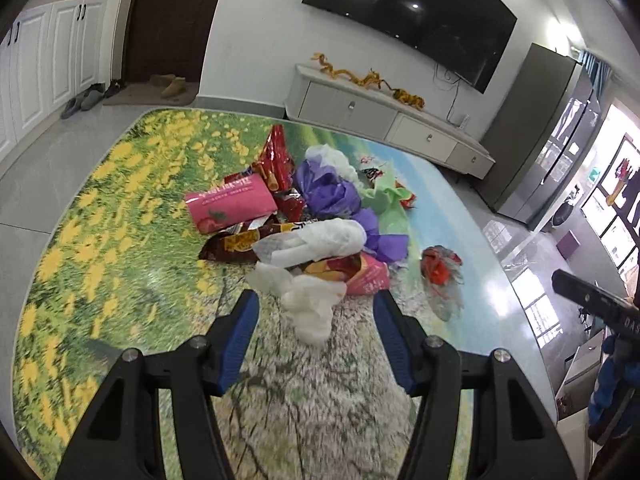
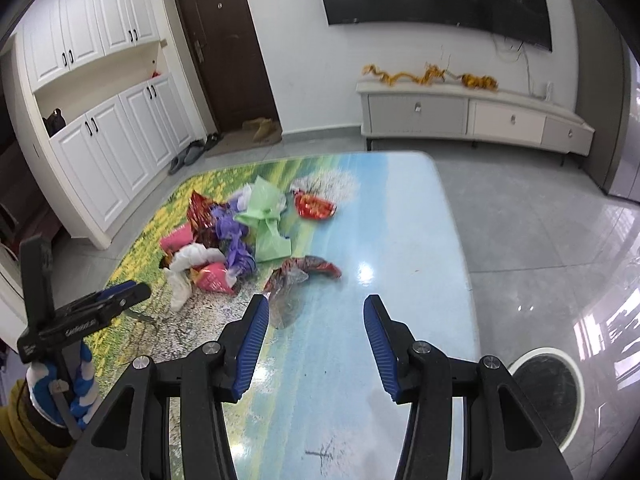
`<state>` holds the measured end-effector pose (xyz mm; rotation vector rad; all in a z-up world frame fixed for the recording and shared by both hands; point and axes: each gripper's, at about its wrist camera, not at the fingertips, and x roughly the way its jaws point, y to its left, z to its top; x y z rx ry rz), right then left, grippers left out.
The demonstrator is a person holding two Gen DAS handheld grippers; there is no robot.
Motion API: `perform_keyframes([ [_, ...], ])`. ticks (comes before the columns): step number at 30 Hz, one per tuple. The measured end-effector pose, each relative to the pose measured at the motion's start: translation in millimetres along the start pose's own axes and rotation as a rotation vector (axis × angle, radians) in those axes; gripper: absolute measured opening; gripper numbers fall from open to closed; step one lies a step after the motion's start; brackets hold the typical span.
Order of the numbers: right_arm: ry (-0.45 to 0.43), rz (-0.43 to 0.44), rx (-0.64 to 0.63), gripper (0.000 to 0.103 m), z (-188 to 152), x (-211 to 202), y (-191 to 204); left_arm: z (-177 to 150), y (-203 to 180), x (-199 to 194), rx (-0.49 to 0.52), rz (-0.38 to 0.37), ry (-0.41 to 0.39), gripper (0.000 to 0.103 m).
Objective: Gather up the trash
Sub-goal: 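Move both tools back over the trash on the table, then grasp the white tissue with the left tool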
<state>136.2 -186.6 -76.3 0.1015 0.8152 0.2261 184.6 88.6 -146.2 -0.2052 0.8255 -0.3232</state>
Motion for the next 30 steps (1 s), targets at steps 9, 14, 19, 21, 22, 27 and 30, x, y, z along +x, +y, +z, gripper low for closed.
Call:
perform_keyframes([
  [9, 0.089, 0.05, -0.039, 0.049, 12.7, 63.7, 6.9, 1.2, 17.9, 41.9, -0.071, 0.008, 0.06, 0.033],
  [14, 0.118, 0.069, -0.064, 0.049, 15.9, 95.2, 17.9, -4.1, 14.5, 33.6, -0.056, -0.015, 0.054, 0.019],
  [19, 0.155, 0.097, -0.035, 0.043, 8.5, 113.0, 19.0, -11.7, 14.8, 18.9, -0.044, -0.01, 0.048, 0.016],
  [21, 0.163, 0.104, -0.038, 0.036, 5.3, 115.6, 21.0, -15.9, 14.9, 12.9, -0.047, -0.002, 0.047, 0.016],
  [22, 0.162, 0.105, -0.043, 0.032, 4.4, 116.1, 22.6, -16.7, 15.3, 10.6, -0.049, 0.001, 0.048, 0.015],
  [27, 0.149, 0.121, -0.056, 0.008, -1.2, 110.5, 27.0, -19.9, 13.1, -8.8, -0.039, 0.02, 0.028, 0.015],
  [30, 0.113, 0.136, -0.047, 0.006, -3.2, 96.1, 28.7, -20.9, 8.6, -26.1, -0.022, 0.036, -0.001, 0.015],
])
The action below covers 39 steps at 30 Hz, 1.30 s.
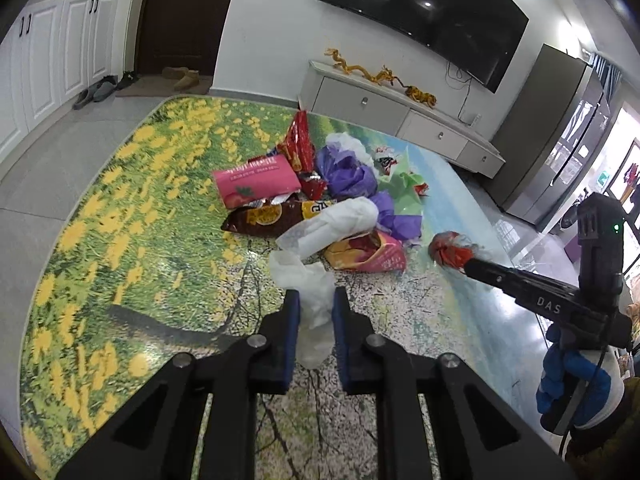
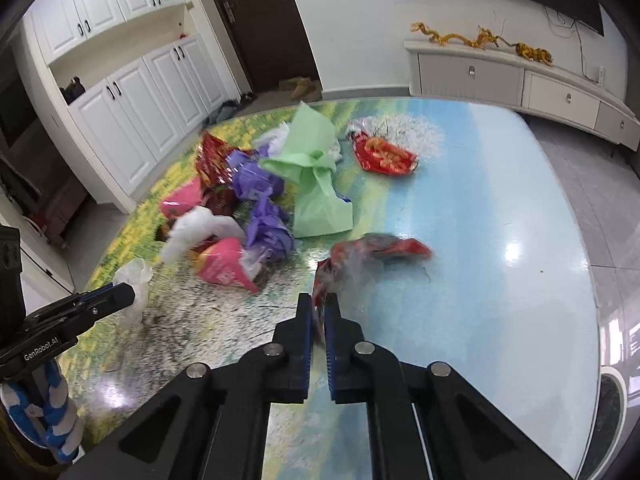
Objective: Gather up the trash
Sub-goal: 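Grasp the white tissue with the left tool, then grasp the red wrapper with the right tool while the left tool holds the tissue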
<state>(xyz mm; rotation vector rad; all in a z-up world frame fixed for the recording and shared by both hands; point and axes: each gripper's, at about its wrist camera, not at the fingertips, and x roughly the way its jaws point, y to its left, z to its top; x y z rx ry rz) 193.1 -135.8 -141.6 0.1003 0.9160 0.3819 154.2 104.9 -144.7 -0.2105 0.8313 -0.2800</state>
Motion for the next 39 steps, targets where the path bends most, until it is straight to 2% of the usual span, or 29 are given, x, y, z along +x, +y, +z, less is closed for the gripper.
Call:
perform_keyframes([
  [15, -0.244, 0.071, -0.042, 0.003, -15.5, -122.0, 24.3, -4.8, -50.5, -81.1, 0.103, -0.001, -0.124, 0.015],
  [18, -0.238, 0.079, -0.051, 0.003, -20.8, -131.9, 23.7, -5.6, -61.9, -91.0, 0.117, -0.009, -0.139, 0.015],
  [22, -0.162, 0.094, -0.073, 0.005, -33.8, -125.2, 26.3, -9.1, -67.1, -97.5, 0.117, -0.017, -0.142, 0.015],
  [23, -0.144, 0.091, -0.08, 0.008, -37.0, -120.8, 27.6, -9.9, -66.7, -97.9, 0.113, -0.018, -0.14, 0.015],
  [25, -0.102, 0.09, -0.089, 0.038, -44.1, -108.6, 29.3, -12.2, -63.7, -98.0, 0.104, -0.021, -0.136, 0.015],
  [27, -0.078, 0.079, -0.089, 0.045, -50.0, -98.3, 27.7, -14.2, -59.8, -97.3, 0.097, -0.021, -0.131, 0.015],
  [33, -0.004, 0.043, -0.06, 0.043, -59.9, -64.2, 17.9, -18.1, -48.2, -90.3, 0.088, -0.024, -0.113, 0.015],
  [35, 0.015, 0.048, -0.052, 0.024, -61.7, -53.9, 14.7, -17.8, -49.9, -90.1, 0.096, -0.025, -0.112, 0.015],
  [36, 0.017, 0.053, -0.048, 0.008, -62.1, -51.4, 13.0, -17.3, -50.2, -89.5, 0.1, -0.025, -0.112, 0.015],
  [39, -0.02, 0.069, -0.039, 0.007, -61.4, -57.2, 8.7, -13.6, -57.8, -87.6, 0.123, -0.022, -0.109, 0.015],
])
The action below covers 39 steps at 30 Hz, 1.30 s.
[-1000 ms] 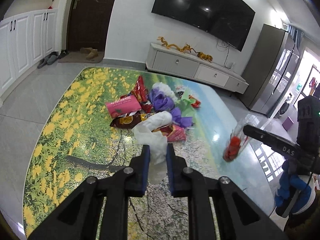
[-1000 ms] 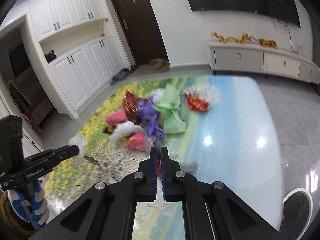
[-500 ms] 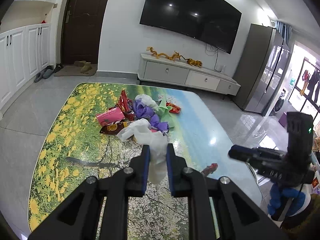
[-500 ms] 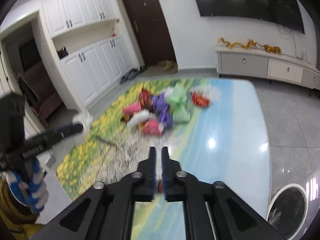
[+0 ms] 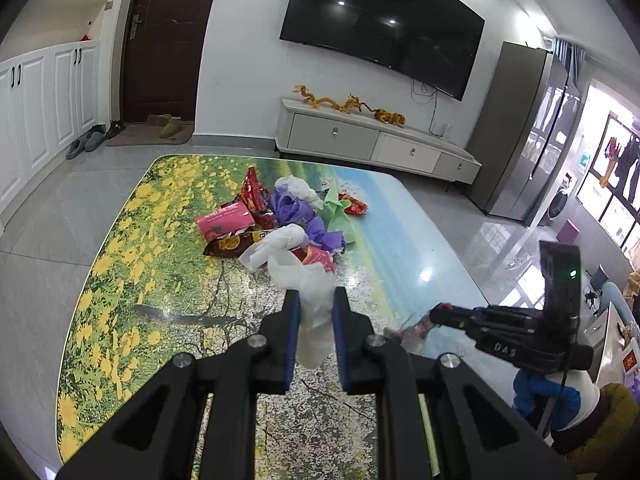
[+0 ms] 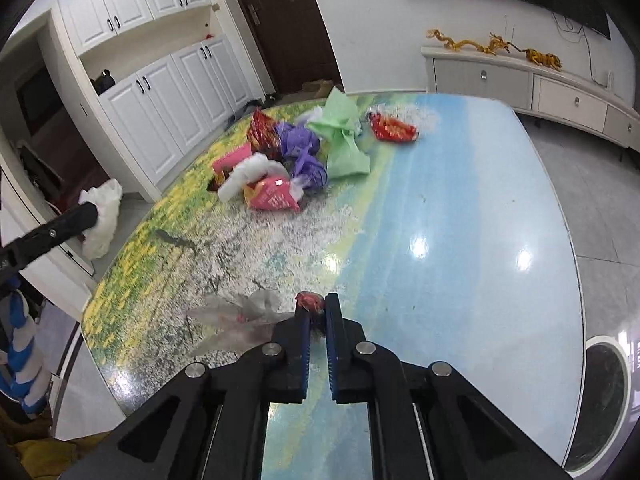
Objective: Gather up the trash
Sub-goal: 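Grasp the red wrapper with the right tool while the left tool holds the tissue, then carry the tissue and red wrapper over the trash bin, then open both tools to drop the items into the bin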
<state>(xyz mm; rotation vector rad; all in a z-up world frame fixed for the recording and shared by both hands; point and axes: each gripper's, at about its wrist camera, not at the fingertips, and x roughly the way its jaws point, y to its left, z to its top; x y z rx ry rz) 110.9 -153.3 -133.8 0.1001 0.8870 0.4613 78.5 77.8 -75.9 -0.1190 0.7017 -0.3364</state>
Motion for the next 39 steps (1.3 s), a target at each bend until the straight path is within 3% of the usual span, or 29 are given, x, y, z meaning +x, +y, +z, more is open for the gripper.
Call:
perform_keyframes([
  [7, -0.17, -0.032, 0.062, 0.007, 7.2, -60.4, -31.8, 18.4, -47.9, 17.6, 0.105, -0.065, 0.031, 0.015],
  [16, -0.304, -0.264, 0.248, 0.007, -35.1, -148.5, -138.7, 41.4, -188.0, 83.4, 0.305, -0.273, 0.146, 0.015],
  [21, -0.308, -0.415, 0.408, 0.007, -81.1, -178.7, -217.3, 36.7, -294.1, 139.7, 0.443, -0.383, 0.229, 0.015],
  [25, -0.277, -0.481, 0.537, 0.008, -117.0, -182.8, -270.3, 21.9, -357.6, 184.0, 0.479, -0.46, 0.317, 0.015],
  [32, -0.217, -0.508, 0.683, 0.013, -159.0, -172.7, -333.8, -2.3, -418.8, 254.0, 0.426, -0.554, 0.499, 0.017],
  [33, -0.211, -0.507, 0.69, 0.022, -162.0, -171.1, -337.5, -4.1, -420.8, 258.5, 0.424, -0.554, 0.509, 0.018],
  [34, -0.205, -0.507, 0.699, 0.032, -164.4, -169.3, -341.2, -5.9, -421.8, 263.1, 0.418, -0.556, 0.521, 0.024],
  [37, -0.195, -0.512, 0.723, 0.037, -172.5, -165.4, -349.2, -7.0, -420.8, 266.8, 0.396, -0.555, 0.528, 0.059],
  [39, -0.194, -0.515, 0.738, 0.037, -180.5, -167.2, -350.1, -5.6, -419.3, 267.1, 0.389, -0.55, 0.521, 0.06],
])
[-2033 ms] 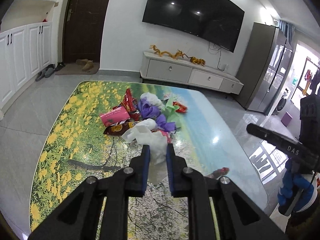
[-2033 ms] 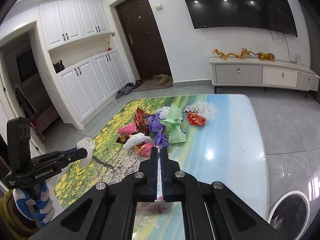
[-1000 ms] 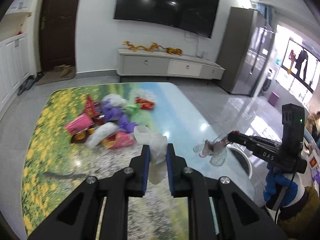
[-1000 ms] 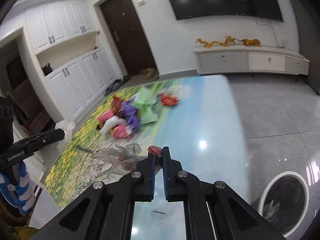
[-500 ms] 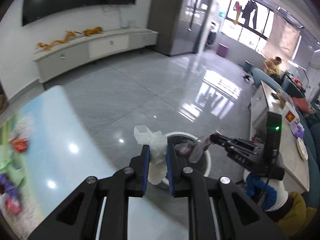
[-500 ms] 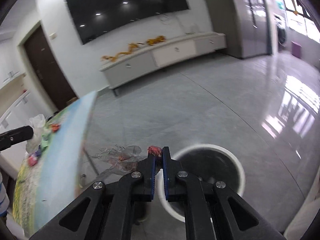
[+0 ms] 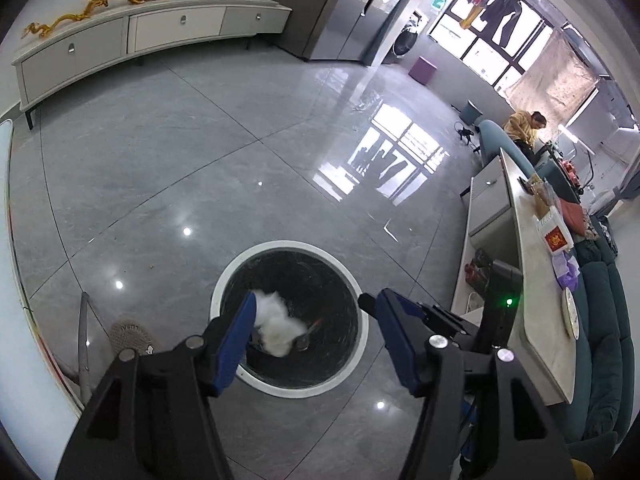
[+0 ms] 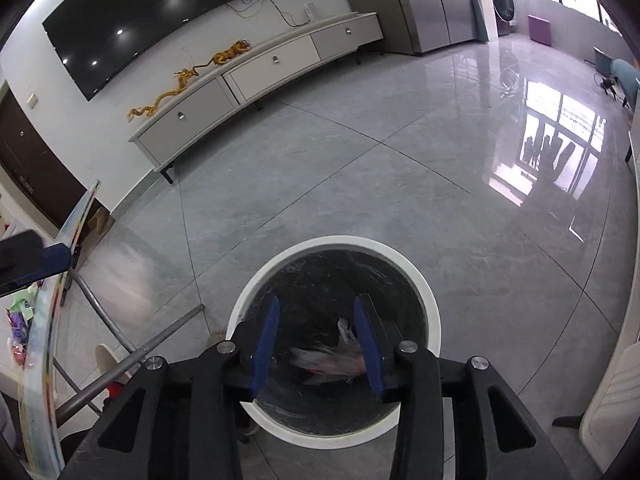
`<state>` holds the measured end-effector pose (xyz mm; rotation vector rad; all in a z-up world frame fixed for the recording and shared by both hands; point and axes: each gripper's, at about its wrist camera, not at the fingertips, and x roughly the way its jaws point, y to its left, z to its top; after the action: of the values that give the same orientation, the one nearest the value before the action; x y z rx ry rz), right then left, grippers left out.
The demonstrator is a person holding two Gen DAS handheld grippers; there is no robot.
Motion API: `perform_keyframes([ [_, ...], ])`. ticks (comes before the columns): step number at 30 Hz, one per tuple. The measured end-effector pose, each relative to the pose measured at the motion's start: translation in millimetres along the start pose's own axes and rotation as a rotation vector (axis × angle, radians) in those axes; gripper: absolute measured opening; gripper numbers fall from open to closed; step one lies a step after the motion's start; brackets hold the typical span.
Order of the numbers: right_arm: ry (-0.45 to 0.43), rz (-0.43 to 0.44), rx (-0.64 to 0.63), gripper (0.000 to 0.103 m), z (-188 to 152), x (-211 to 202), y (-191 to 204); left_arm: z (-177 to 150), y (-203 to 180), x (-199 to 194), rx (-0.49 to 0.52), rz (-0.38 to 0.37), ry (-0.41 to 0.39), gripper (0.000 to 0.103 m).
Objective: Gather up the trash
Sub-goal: 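Open both tools to drop the items into the bin, then move both tools back over the trash on the table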
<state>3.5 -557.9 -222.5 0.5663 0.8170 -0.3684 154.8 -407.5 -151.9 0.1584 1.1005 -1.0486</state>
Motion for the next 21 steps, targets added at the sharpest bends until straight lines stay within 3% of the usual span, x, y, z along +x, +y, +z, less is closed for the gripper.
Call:
perform_keyframes([
  [5, -0.005, -0.007, 0.019, 0.037, -0.3, -5.0, 1.5, -4.1, 0.5, -12.9, -0.005, 0.01, -0.021, 0.06],
  [10, -0.035, -0.009, -0.01, 0.037, 3.0, -22.5, 17.6, -13.2, -5.2, -48.1, 0.032, 0.07, -0.095, 0.06],
  [15, -0.102, 0.007, -0.068, 0.037, 6.8, -56.5, 51.4, -34.4, -6.8, -107.6, 0.093, 0.226, -0.234, 0.06],
  [21, -0.176, 0.064, -0.158, 0.041, 7.6, -98.2, 105.3, -65.5, 9.2, -184.2, 0.081, 0.398, -0.378, 0.06],
])
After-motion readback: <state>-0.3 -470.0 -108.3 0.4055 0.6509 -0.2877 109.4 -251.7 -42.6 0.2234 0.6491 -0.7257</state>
